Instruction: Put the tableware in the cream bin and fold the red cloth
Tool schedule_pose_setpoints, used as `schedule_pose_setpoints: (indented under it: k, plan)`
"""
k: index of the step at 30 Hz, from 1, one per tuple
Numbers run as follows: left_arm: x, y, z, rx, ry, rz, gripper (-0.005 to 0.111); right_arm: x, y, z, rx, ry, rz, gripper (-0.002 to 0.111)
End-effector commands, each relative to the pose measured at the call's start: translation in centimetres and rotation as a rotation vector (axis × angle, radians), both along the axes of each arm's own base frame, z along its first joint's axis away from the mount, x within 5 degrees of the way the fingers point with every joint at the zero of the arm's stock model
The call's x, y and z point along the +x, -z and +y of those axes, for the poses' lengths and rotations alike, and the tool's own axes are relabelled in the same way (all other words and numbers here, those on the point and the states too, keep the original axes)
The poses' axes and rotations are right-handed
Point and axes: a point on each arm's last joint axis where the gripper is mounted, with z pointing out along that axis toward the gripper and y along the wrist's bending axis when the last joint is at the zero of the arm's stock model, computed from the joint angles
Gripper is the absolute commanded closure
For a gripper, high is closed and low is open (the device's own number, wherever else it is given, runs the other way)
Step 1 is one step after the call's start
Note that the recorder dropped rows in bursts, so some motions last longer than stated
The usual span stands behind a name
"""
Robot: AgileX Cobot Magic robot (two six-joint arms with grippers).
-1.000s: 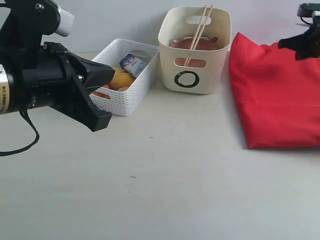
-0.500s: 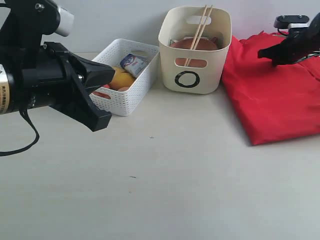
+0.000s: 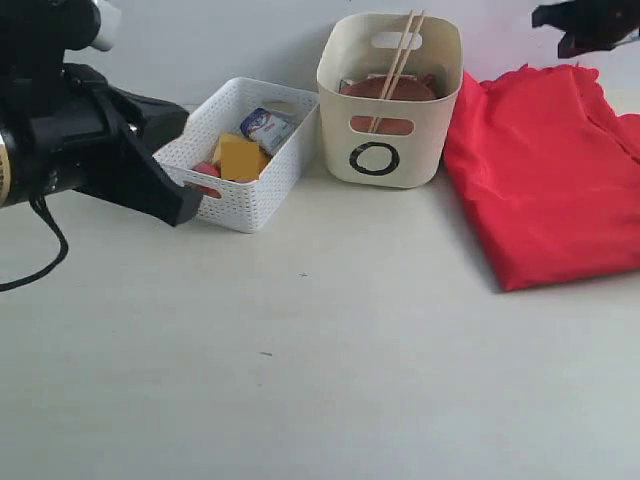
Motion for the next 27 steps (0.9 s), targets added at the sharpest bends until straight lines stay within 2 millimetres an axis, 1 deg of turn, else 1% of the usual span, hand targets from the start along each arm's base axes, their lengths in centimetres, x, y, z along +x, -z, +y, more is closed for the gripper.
schedule_pose_setpoints:
  k: [1, 2, 4, 6, 7, 8, 9, 10, 12, 13, 14, 15, 16, 17, 18, 19, 20, 21, 25, 27]
  plan:
    - [-0.1, 0.2, 3.1, -0.001, -0.269, -0.032, 0.105, -2.2, -5.5, 0.8, -0.024, -0.051, -0.014, 0.108]
    - [-0.4, 0.0, 3.9, -0.011, -0.318, -0.044, 0.105, -2.9, -6.5, 1.1, -0.021, -0.051, -0.025, 0.108]
    - [-1.4, -0.7, 5.1, -0.045, -0.347, -0.071, 0.105, -4.4, -8.5, 1.5, -0.015, -0.037, -0.069, 0.108]
    - [-2.5, -1.1, 6.1, -0.077, -0.345, -0.095, 0.106, -6.8, -10.5, 2.2, -0.016, -0.019, -0.148, 0.108]
    - [-2.9, -1.1, 6.5, -0.083, -0.345, -0.1, 0.107, -8.0, -11.8, 2.5, -0.028, -0.006, -0.211, 0.108]
    - [-3.1, -1.0, 6.7, -0.085, -0.349, -0.102, 0.107, -9.0, -11.9, 2.8, -0.03, -0.003, -0.233, 0.108]
    - [-3.2, -0.8, 6.9, -0.084, -0.354, -0.102, 0.107, -10.3, -13.0, 3.1, -0.044, 0.009, -0.297, 0.108]
    - [-3.3, -0.7, 7.1, -0.086, -0.358, -0.098, 0.107, -11.3, -12.9, 3.4, -0.05, 0.006, -0.319, 0.108]
    - [-3.2, -0.5, 7.5, -0.092, -0.375, -0.083, 0.107, -13.7, -13.6, 4.4, -0.068, 0.012, -0.398, 0.108]
    - [-3.1, -0.4, 7.6, -0.093, -0.38, -0.077, 0.107, -14.9, -14.3, 4.9, -0.08, 0.024, -0.449, 0.108]
    - [-2.9, -0.3, 7.7, -0.094, -0.373, -0.07, 0.107, -15.9, -13.9, 5.6, -0.073, 0.031, -0.465, 0.108]
    - [-2.8, -0.3, 7.7, -0.102, -0.357, -0.06, 0.107, -17.2, -14.4, 6.4, -0.083, 0.047, -0.519, 0.108]
    - [-2.7, -0.2, 7.7, -0.1, -0.344, -0.054, 0.107, -18.1, -14.5, 7.2, -0.079, 0.053, -0.548, 0.108]
    - [-2.5, -0.1, 7.8, -0.096, -0.327, -0.049, 0.107, -19.1, -14.0, 8.0, -0.082, 0.055, -0.56, 0.108]
    - [-2.2, 0.1, 8.0, -0.096, -0.322, -0.036, 0.107, -20.5, -14.0, 9.1, -0.095, 0.053, -0.601, 0.108]
    - [-1.9, 0.2, 8.2, -0.101, -0.327, -0.022, 0.107, -21.4, -14.0, 9.8, -0.102, 0.051, -0.628, 0.108]
    - [-1.6, 0.5, 8.4, -0.1, -0.333, -0.003, 0.107, -22.4, -14.1, 10.3, -0.112, 0.056, -0.66, 0.108]
    - [-1.2, 0.9, 8.6, -0.098, -0.336, 0.021, 0.107, -23.7, -14.3, 11.4, -0.105, 0.038, -0.696, 0.108]
    - [0.7, 2.5, 8.5, -0.084, -0.316, 0.119, 0.107, -28.1, -13.6, 13.6, -0.045, 0.018, -0.766, 0.108]
    - [1.8, 3.5, 8.1, -0.074, -0.297, 0.179, 0.107, -30.4, -12.6, 14.3, -0.024, 0.007, -0.8, 0.108]
